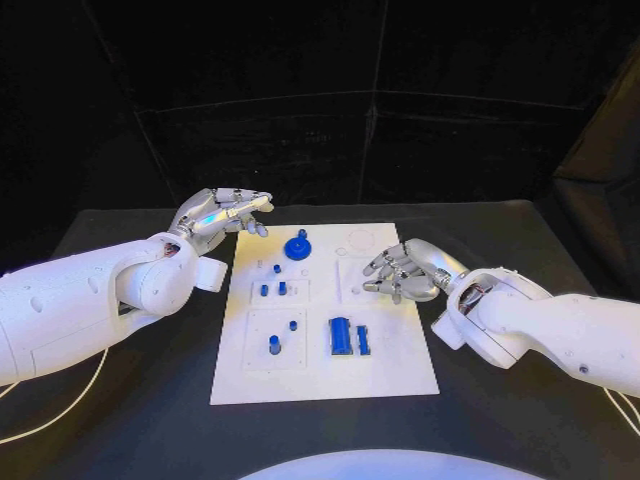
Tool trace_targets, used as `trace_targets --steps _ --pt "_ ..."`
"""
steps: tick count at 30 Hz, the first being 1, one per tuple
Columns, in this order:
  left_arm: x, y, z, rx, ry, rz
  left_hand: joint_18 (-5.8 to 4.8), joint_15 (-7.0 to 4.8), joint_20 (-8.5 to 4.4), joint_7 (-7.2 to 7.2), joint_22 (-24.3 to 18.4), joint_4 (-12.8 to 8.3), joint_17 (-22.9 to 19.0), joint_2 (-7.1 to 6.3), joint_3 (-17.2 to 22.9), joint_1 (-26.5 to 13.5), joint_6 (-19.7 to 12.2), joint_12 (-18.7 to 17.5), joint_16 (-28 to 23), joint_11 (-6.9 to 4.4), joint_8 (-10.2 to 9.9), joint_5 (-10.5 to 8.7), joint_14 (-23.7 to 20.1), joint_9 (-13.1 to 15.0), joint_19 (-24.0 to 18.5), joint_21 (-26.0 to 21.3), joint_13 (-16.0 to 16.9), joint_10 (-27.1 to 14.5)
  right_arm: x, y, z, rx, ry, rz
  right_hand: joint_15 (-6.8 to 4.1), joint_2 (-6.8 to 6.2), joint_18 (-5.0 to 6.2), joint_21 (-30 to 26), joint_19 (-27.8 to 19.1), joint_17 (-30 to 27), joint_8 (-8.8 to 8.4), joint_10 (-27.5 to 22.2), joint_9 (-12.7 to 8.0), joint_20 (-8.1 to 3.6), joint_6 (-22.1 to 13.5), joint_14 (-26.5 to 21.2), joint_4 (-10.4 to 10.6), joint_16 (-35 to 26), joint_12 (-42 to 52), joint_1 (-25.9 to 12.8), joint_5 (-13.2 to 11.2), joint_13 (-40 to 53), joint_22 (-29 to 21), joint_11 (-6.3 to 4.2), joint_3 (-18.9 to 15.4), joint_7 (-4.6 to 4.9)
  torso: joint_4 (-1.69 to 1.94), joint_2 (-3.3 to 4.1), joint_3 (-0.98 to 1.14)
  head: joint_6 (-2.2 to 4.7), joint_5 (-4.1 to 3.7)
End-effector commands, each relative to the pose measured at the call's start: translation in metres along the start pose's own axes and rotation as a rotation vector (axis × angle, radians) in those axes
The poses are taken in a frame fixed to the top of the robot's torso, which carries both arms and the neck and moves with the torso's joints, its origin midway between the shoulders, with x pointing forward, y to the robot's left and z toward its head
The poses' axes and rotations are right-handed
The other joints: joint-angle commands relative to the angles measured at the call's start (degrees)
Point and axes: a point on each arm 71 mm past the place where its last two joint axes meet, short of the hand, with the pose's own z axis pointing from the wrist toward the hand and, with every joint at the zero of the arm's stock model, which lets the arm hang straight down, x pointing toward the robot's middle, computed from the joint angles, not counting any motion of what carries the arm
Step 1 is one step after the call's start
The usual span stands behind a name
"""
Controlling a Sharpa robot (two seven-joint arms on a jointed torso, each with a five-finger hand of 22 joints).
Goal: Assemble the parts on the task board
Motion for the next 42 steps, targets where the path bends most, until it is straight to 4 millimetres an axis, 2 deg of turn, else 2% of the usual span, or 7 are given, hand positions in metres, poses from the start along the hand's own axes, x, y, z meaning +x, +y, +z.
trace_targets --steps 1,21,22,30,33,41,42 --pt "-0.004 0.0 0.003 0.013 -0.042 -0.037 0.21 1.06 1.25 -0.05 -2.97 0.28 -4.14 0.14 -0.27 0.41 -0.35 -1.26 -8.71 0.64 0.22 0.19 -4.66 -0.1 -5.72 -4.95 -0.79 -0.51 -0.016 0.0 0.016 -0.081 -0.046 0.292 3.49 -0.07 -0.19 -11.42 -5.68 -7.98 -3.5 -1.9 -1.87 2.79 0.45 -7.48 0.53 -15.06 -10.29 2.14 -0.44 -11.77 -7.66 3.11 1.06 2.29 -0.6 -1.27 -0.31 1.59 -0.22" --pt "-0.019 0.03 0.029 0.032 -0.227 -0.004 0.78 7.8 8.87 -1.75 -17.67 0.18 -18.13 1.21 -3.56 1.66 -2.84 -13.8 -42.9 4.85 -5.28 -0.04 -9.82 -0.31 -23.54 -22.41 -1.04 -4.62 -0.043 -0.032 0.092 -0.104 -0.178 0.5 8.49 3.94 0.82 -38.84 -7.89 -29.83 -17.4 -1.78 -2.8 9.52 4.28 -9.43 -5.66 -36.73 -19.43 -0.89 0.94 -36.87 -29.61 5.82 -5.76 4.15 -1.63 -5.32 -0.01 7.25 1.07" --pt "-0.016 0.031 0.028 0.001 -0.178 -0.008 -2.87 4.75 3.86 -4.05 -22.11 -0.82 -22.13 2.6 -6.88 -21.24 -19.38 -17.97 -46.2 1.39 -8.99 -1.74 -25.43 -4.02 -35.65 -27.24 -4.62 -21.04 -0.043 -0.036 0.089 -0.051 -0.191 0.436 5.94 1.23 -2.65 -40.8 -22.38 -33.57 -21.27 -19.75 -6.53 4.89 -11.81 -28.15 -8.05 -40.3 -22.96 -24.99 -2.11 -40.47 -34.46 2.5 -1.94 0.24 -1.47 -4.77 -0.22 6.86 0.91" --pt "-0.005 0.032 0.021 0.0 -0.208 0.007 -3.77 2.9 0.78 -5.91 -25.0 -0.82 -22.13 2.6 -9.35 -35.47 -29.88 -17.97 -48.51 -0.7 -8.99 -5.81 -34.78 -4.02 -43.28 -27.24 -4.62 -31.67 -0.038 -0.026 0.081 -0.058 -0.244 0.487 4.39 1.23 -3.64 -45.89 -30.47 -33.57 -21.27 -30.3 -6.53 2.08 -20.96 -38.88 -8.05 -40.3 -22.96 -39.54 -3.72 -40.47 -37.61 0.88 -1.94 -2.03 0.07 -5.22 1.38 8.1 2.14" --pt "0.003 0.031 0.016 0.0 -0.231 0.019 -4.38 2.36 -0.09 -10.33 -25.81 -0.82 -22.13 2.6 -9.96 -39.51 -32.82 -17.97 -49.17 -1.31 -8.99 -5.81 -37.49 -4.02 -45.42 -27.24 -4.62 -34.62 -0.035 -0.019 0.074 -0.058 -0.283 0.524 -0.07 1.23 -4.26 -45.89 -33.24 -33.57 -21.27 -33.81 -6.53 1.16 -24.08 -42.51 -8.05 -40.3 -22.96 -44.31 -4.29 -40.47 -38.6 0.27 -1.94 -2.79 0.14 -5.24 1.46 8.17 2.2" --pt "0.034 0.024 -0.007 0.009 -0.318 0.068 -5.38 -2.22 -2.21 -10.33 -27.72 -0.82 -22.13 2.6 -11.43 -49.22 -39.9 -17.97 -54.48 -6.49 -8.99 -5.81 -43.97 -4.02 -50.57 -27.24 -4.62 -41.66 -0.023 0.007 0.047 -0.029 -0.403 0.635 -0.07 1.23 -5.5 -45.89 -39.26 -33.57 -21.27 -41.44 -6.53 -0.85 -30.81 -50.4 -8.05 -40.3 -22.96 -54.68 -8.77 -40.47 -40.76 -4.46 -1.94 -4.46 0.14 -5.24 1.46 8.17 2.2" --pt "0.037 0.023 -0.01 0.011 -0.327 0.073 -9.64 -2.22 -2.41 -10.33 -27.91 -0.82 -22.13 2.6 -15.46 -50.2 -40.61 -17.97 -54.48 -6.49 -8.99 -5.81 -44.65 -4.02 -51.1 -27.24 -4.62 -42.38 -0.022 0.009 0.045 -0.025 -0.412 0.643 -0.07 1.23 -5.51 -45.89 -39.86 -33.57 -21.27 -42.23 -6.53 -1.03 -31.51 -51.18 -8.05 -40.3 -22.96 -55.72 -8.77 -40.47 -40.97 -4.46 -1.94 -4.63 0.14 -5.24 1.46 8.17 2.2"
